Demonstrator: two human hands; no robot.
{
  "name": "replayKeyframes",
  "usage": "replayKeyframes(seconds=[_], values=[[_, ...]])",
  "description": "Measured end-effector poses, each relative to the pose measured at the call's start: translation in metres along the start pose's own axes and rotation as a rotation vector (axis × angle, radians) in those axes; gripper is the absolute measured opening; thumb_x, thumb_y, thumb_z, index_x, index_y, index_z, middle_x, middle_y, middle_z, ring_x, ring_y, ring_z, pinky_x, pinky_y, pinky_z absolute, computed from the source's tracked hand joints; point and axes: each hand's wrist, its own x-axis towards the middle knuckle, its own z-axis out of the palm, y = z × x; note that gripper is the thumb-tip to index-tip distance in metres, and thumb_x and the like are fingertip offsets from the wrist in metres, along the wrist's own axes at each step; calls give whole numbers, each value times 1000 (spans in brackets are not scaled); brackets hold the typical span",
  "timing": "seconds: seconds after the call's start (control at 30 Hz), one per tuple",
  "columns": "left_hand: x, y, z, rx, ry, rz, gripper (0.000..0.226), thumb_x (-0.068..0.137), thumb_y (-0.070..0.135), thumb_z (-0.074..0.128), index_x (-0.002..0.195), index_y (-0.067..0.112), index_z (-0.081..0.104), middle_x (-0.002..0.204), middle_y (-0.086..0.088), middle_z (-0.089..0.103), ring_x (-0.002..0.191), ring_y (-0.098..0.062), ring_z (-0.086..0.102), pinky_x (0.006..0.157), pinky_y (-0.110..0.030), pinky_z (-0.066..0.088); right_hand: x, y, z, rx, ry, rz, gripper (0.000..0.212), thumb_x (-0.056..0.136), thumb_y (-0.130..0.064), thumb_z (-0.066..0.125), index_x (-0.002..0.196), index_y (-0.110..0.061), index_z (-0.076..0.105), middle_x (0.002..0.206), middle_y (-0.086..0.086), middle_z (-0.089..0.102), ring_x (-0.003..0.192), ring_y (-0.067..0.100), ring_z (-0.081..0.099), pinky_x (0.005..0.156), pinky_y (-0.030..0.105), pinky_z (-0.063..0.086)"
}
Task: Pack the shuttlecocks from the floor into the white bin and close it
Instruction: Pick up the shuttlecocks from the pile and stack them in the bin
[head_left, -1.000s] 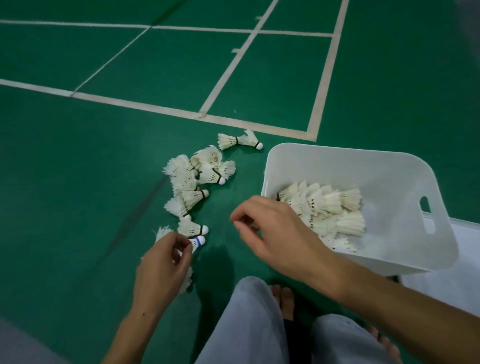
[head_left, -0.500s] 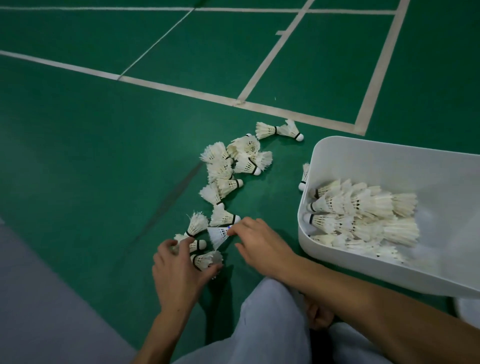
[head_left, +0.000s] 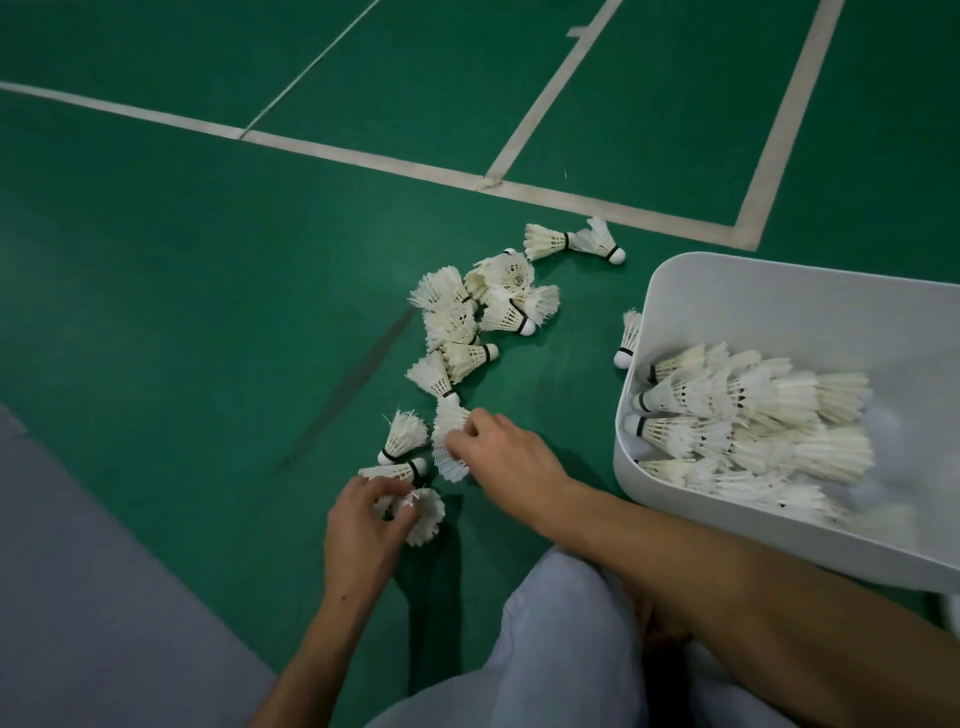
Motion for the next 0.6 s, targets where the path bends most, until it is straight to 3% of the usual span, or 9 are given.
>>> replayKeyframes(seconds=[0.13, 0.27, 0.33, 0.43, 0.53, 0.6], values=[[-10, 20, -7, -115, 106, 23, 12, 89, 31, 82, 82, 36, 73, 90, 16, 72, 87, -2, 67, 78, -38, 58, -8, -3, -13, 52, 113, 94, 18, 96, -18, 73, 107, -12, 61, 97, 7, 61, 81, 24, 62, 64, 38, 58], [-12, 51, -20, -226, 207, 72, 8, 92, 34, 79, 87, 33, 74, 91, 15, 73, 84, -1, 67, 75, -29, 55, -29, -12, -41, 192, 294, 143, 19, 103, -32, 64, 109, -14, 66, 99, 1, 65, 83, 16, 59, 71, 29, 53], [-11, 67, -24, -295, 258, 97, 8, 93, 28, 79, 88, 29, 73, 89, 10, 72, 82, -5, 66, 72, -31, 54, -41, -13, -58, 229, 390, 165, 19, 104, -33, 60, 108, -16, 66, 103, 0, 64, 89, 15, 57, 73, 26, 47], [-8, 92, -28, -407, 290, 128, 7, 94, 23, 79, 90, 20, 74, 88, 1, 72, 79, -16, 65, 72, -39, 54, -61, -11, -86, 269, 527, 174, 18, 104, -31, 61, 107, -15, 68, 120, 3, 61, 105, 20, 58, 84, 32, 53], [-5, 118, -33, -482, 278, 187, 10, 95, 25, 79, 93, 16, 74, 88, -3, 72, 76, -18, 62, 70, -40, 53, -83, -9, -114, 284, 643, 211, 18, 102, -31, 65, 104, -14, 71, 140, 7, 51, 119, 23, 58, 92, 35, 54], [-6, 138, -38, -503, 256, 259, 11, 95, 26, 79, 94, 16, 74, 88, -3, 72, 75, -18, 63, 68, -39, 53, -99, -4, -133, 255, 742, 270, 18, 101, -32, 67, 102, -16, 73, 137, 7, 50, 120, 22, 53, 95, 30, 50]])
